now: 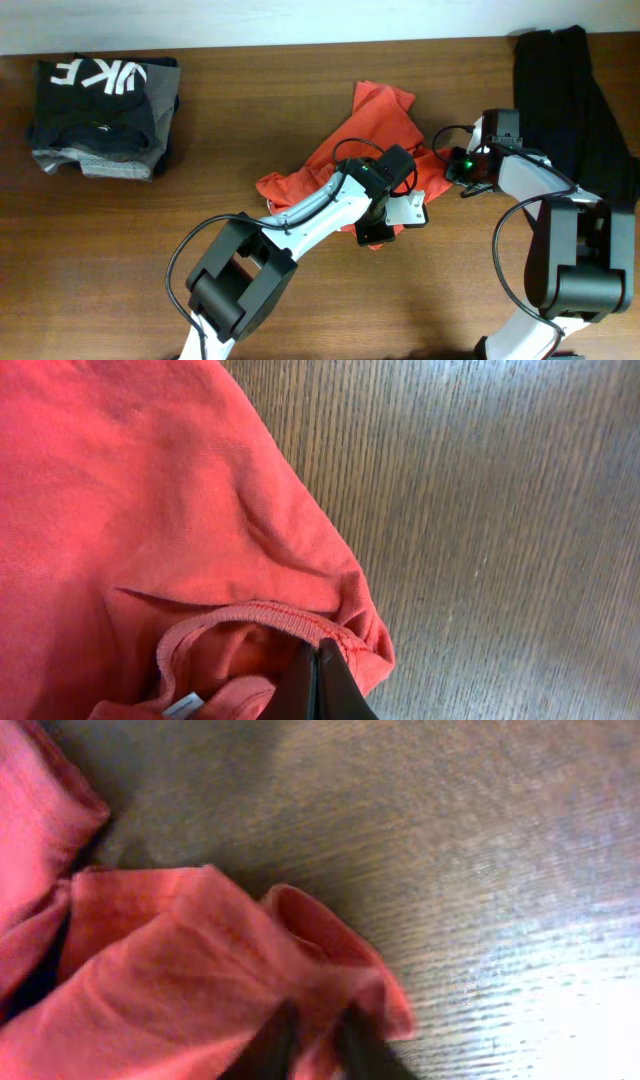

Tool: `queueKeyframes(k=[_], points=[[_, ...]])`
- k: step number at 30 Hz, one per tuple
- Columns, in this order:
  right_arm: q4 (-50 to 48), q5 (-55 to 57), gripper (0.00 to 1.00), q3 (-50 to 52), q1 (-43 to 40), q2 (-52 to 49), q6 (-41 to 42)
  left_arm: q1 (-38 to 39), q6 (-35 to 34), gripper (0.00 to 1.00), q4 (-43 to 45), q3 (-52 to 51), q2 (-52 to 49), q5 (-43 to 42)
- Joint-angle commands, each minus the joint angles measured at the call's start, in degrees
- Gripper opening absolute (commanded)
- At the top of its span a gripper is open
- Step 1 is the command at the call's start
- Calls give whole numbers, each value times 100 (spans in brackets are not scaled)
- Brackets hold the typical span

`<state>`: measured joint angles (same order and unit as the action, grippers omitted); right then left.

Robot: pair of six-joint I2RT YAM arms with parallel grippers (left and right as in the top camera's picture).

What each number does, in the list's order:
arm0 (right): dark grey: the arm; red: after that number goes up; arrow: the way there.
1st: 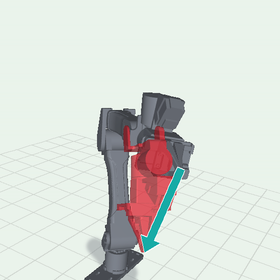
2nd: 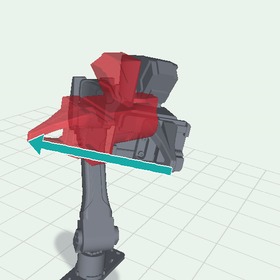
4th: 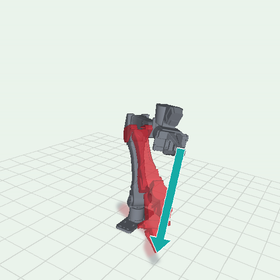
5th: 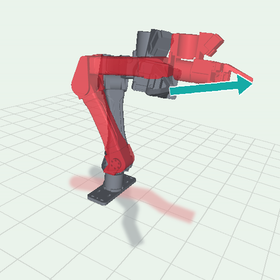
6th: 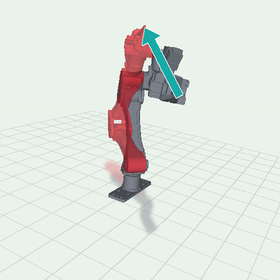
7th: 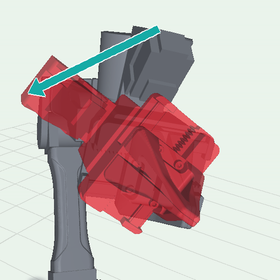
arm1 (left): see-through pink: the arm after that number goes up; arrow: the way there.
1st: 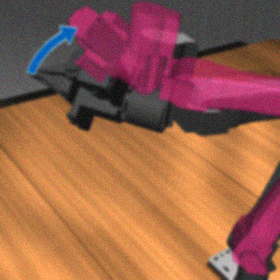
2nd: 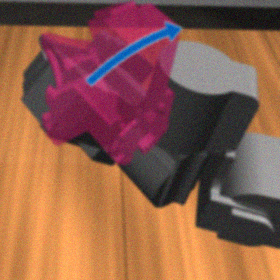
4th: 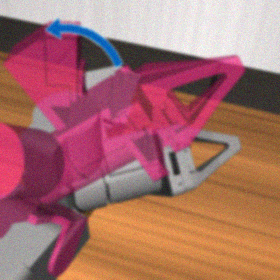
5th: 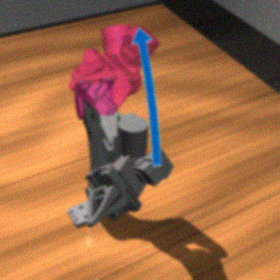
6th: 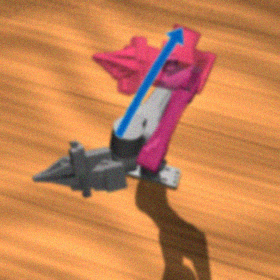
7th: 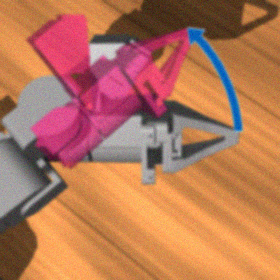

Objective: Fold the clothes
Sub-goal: 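Grasp the t-shirt edges with left and right grippers, then lift the t-shirt with both grippers and lay it back down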

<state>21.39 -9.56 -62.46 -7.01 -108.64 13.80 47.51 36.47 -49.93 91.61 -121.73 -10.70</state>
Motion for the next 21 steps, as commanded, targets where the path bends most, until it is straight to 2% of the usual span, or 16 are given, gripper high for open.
queueKeyframes(k=[1,6,11,17,21], points=[[37,-39,4,52,-20,-188,24,4,-61,0,13,81,-7,35],[81,-190,4,31,-24,-101,20,-190,-798,0,-210,553,0,623],[470,-249,4,-278,-87,210,17,-669,-1510,0,-837,1738,33,1104],[1397,-299,4,-1064,-442,798,-44,-1399,-1851,0,-1425,3158,35,1137],[2055,-732,4,-1816,-776,1134,-337,-1917,-1937,0,-1738,3998,35,1438]])
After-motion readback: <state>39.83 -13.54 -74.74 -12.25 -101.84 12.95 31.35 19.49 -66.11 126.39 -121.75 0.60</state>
